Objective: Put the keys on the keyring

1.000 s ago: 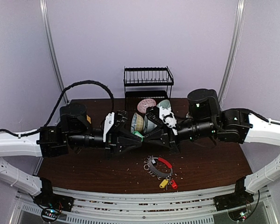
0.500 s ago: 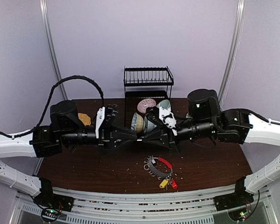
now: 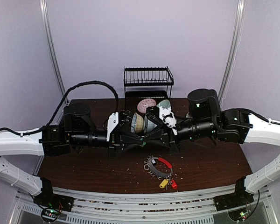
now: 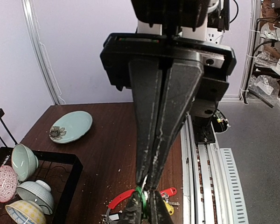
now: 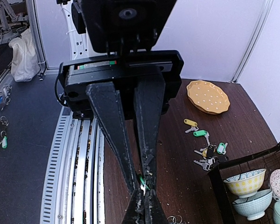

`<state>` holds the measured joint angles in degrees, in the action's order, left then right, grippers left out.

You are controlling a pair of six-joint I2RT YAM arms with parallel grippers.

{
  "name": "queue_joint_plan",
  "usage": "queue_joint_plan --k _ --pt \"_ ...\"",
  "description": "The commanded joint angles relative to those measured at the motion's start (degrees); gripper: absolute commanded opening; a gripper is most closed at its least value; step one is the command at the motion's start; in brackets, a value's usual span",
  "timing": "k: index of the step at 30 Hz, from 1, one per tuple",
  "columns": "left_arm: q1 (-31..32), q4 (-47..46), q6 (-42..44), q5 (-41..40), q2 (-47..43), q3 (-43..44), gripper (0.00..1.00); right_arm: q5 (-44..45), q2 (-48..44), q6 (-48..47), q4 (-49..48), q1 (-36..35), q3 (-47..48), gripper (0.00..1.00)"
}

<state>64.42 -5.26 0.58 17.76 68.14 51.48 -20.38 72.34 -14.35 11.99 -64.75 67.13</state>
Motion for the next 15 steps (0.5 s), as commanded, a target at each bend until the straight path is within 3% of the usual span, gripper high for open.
queue_joint_plan --k 1,6,10,15 --pt "-0.31 -1.92 -0.14 -0.29 0.59 2.04 0.04 -1.82 -0.4 0.18 -1.05 -0.33 0.32 0.0" --pt "-0.35 -4.89 -0.44 1.75 0.22 1.15 0.11 -2.03 -0.05 0.09 -0.66 -0.35 0.6 0.0" --pt "-0.35 -4.8 -0.44 1.31 0.21 1.05 0.0 -2.12 -0.33 0.15 -0.74 -0.43 0.61 0.0" --pt "-0.35 -5.61 -0.57 0.5 -0.58 0.33 0.0 -2.07 -0.35 0.19 -0.59 -0.44 0.52 0.0"
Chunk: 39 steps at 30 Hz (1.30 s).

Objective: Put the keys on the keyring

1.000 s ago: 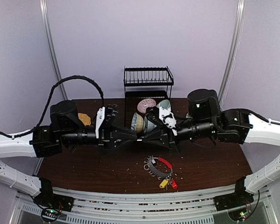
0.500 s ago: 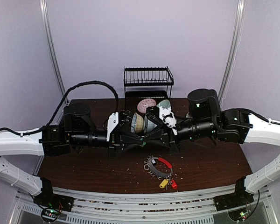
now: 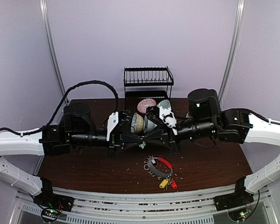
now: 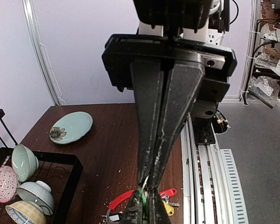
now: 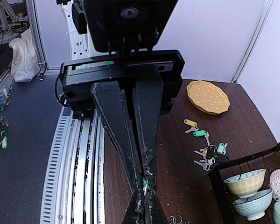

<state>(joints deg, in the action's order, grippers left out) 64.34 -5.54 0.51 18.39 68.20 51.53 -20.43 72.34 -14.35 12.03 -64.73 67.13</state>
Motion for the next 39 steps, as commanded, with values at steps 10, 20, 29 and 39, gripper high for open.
queue_joint_plan --k 10,20,29,39 --pt "-0.22 -7.86 -0.04 -0.68 -2.73 -2.07 0.0 -1.53 -1.24 1.21 -3.42 -0.35 -1.41 0.15" --pt "-0.18 -6.0 1.71 -1.83 -3.12 -1.91 0.0 -2.23 -4.46 2.66 -8.3 -0.13 -4.22 0.35" --pt "-0.18 -6.68 1.51 -1.52 -3.6 -2.27 0.0 -3.59 -3.36 7.86 -14.25 0.5 -5.77 0.3" --pt "-0.18 -7.09 1.5 -1.25 -3.73 -2.42 0.0 -2.16 -1.6 9.29 -15.0 0.83 -5.28 0.18"
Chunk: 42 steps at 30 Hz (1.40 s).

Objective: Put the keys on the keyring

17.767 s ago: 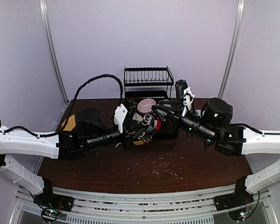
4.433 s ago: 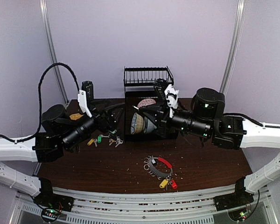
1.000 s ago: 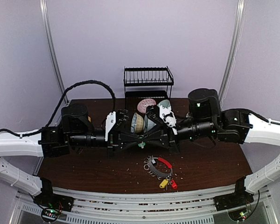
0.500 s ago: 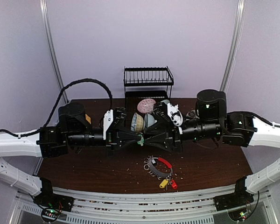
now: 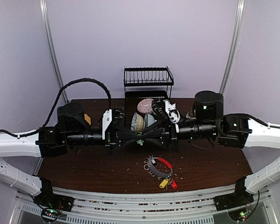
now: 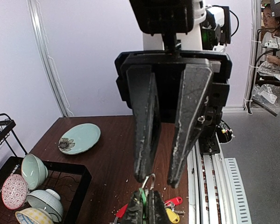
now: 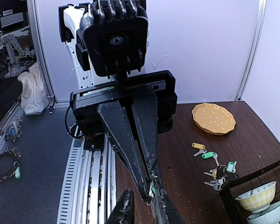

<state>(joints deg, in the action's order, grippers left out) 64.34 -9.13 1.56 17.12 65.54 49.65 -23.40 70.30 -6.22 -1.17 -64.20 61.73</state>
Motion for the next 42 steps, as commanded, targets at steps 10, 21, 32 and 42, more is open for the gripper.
queue_joint_plan --k 10,21,32,42 --pt "-0.18 -3.77 0.34 0.19 -1.17 -0.74 0.0 -0.17 0.22 1.2 -1.55 0.65 -0.12 0.0" --pt "-0.18 -1.94 -4.44 -9.37 1.27 -0.39 0.58 4.75 -2.15 8.04 2.93 5.61 -3.29 0.0" --pt "-0.18 9.78 -10.41 -19.16 14.66 4.94 0.6 14.95 -8.59 20.22 13.86 9.61 -14.26 0.0" --pt "-6.48 29.33 -4.76 -2.48 41.93 28.06 0.6 17.16 -12.46 27.0 12.97 10.19 -22.81 0.0"
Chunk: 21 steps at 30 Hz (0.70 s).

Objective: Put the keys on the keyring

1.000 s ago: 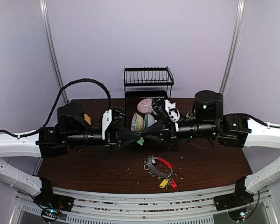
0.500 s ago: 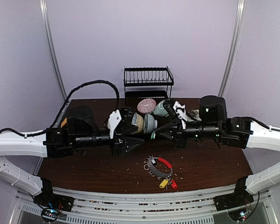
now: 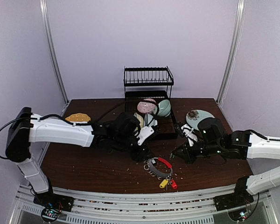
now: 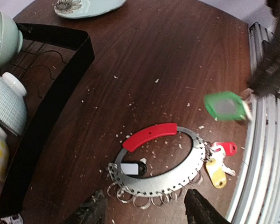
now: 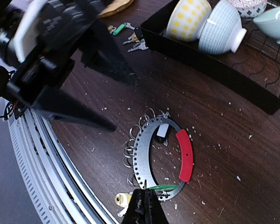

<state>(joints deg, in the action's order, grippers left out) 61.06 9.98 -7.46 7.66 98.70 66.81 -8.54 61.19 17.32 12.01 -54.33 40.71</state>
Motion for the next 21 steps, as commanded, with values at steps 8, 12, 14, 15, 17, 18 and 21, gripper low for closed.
queue_joint_plan --k 8,12,14,15,17,18,21 --pt "-7.25 18.63 19.05 16.98 22.53 24.49 0.59 4.07 -9.73 3.6 4.15 0.62 -2.54 0.0" --pt "-11.77 21.02 28.99 25.46 25.44 25.69 0.58 3.75 -11.39 3.42 5.72 0.6 -3.37 0.0" --pt "-13.55 24.87 35.82 33.24 27.31 28.08 0.58 3.59 -11.56 3.46 5.37 0.58 -4.02 0.0" --pt "-13.58 26.4 38.47 34.51 27.97 29.3 0.58 3.55 -11.57 3.55 5.13 0.59 -4.23 0.0" --pt "-13.51 26.67 43.28 36.47 28.14 29.56 0.58 3.32 -11.28 3.6 4.77 0.71 -4.2 0.0" --pt "-13.51 26.43 44.95 36.55 28.23 29.53 0.58 3.13 -11.13 3.53 4.56 0.63 -4.13 0.0" --pt "-13.59 27.17 48.65 34.24 29.05 29.93 0.58 2.95 -10.86 3.05 4.38 0.71 -3.29 0.0"
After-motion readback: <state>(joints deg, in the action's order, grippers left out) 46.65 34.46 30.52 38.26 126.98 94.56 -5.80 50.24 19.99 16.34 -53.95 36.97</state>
